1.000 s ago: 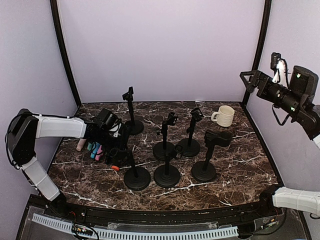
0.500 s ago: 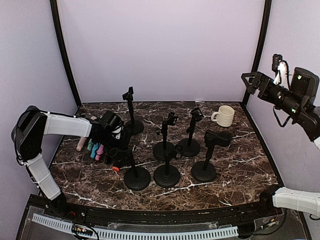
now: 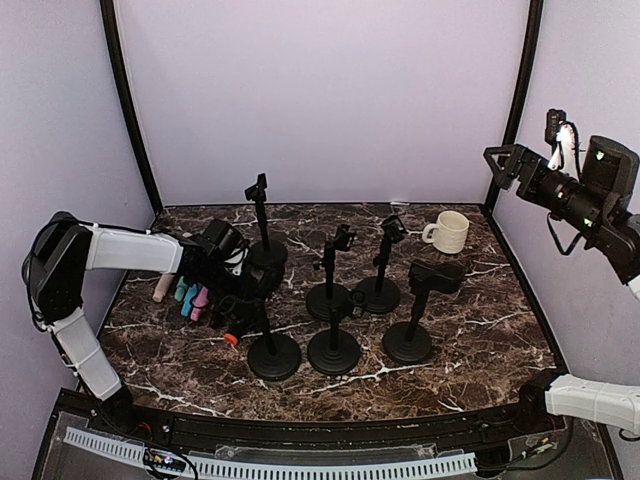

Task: Remove the microphone from the stand
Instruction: Place the microphone at the center of the board, then reset both arms

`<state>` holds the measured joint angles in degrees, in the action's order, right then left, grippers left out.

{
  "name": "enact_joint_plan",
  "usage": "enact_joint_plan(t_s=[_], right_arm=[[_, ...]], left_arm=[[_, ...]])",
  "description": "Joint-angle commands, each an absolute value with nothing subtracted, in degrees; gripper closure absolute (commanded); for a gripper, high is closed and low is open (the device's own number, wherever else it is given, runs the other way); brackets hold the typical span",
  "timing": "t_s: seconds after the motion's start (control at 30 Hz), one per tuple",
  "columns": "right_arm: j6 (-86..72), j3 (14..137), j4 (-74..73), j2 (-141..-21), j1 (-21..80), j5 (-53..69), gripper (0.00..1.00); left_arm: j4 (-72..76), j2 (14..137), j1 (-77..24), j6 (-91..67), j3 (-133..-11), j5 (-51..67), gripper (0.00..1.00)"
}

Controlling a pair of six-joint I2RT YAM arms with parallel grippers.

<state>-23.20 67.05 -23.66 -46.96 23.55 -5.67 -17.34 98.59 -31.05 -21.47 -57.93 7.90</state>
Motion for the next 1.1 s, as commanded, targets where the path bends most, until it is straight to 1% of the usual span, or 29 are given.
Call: enact_joint_plan(t_s=[0.0,0.1,0.17,0.2,0.27,0.33,0.5,0.57,0.7,0.8,0.9,1.07], right_arm=[[-22.86,66.57,-22.7,-46.89,23.23,-6.33,0.02],[-21.79,67.19,-23.28,-48.12,23.27,-5.52,0.01],[-20.79,68.63,-24.08,-49.79,23.23,-4.52,0.01],[-20.14,69.51,-24.46,-51.18,23.17,-4.08,0.01],[-19.18,71.12,-24.92,-53.58,23.05,-3.05,0.01],[-18.7,72.14,-24.66,-56.32,22.6,-2.24,0.01],[-18.97,71.41,-20.71,-63.29,18.48,0.84,0.01],[-19.43,69.54,-17.79,-65.61,16.04,1.79,0.01],[-20.76,63.42,-10.47,-67.73,10.58,1.9,0.01],[-22.42,56.74,-4.4,-67.91,6.07,1.0,0.01],[-22.3,48.47,4.64,-66.75,4.43,-3.35,0.01],[-18.4,36.24,18.76,-64.66,4.31,-10.68,0.02]], left_arm=[[-16.42,92.44,-31.29,-20.43,-59.04,7.39,0.45],[-15.7,88.65,-31.25,-19.64,-59.3,5.94,0.41],[-14.93,85.73,-30.9,-18.8,-59.5,4.3,0.35],[-14.37,83.9,-30.65,-18.21,-59.74,3.62,0.29],[-12.78,81.82,-28.97,-17.4,-59.99,4.0,0.23],[-10.67,80.5,-26.09,-16.84,-60.07,5.84,0.18],[-4.59,80.41,-17.2,-14.8,-60.07,9.23,0.16],[0.19,80.84,-12.97,-14.65,-58.95,11.14,0.16],[12.04,80.05,-4.0,-15.44,-52.02,14.46,0.16],[22.76,77.64,2.48,-16.7,-45.6,14.04,0.16],[33.26,74.58,4.94,-16.25,-37.64,11.27,0.16],[44.5,74.47,5.32,-11.1,-30.48,5.37,0.14]])
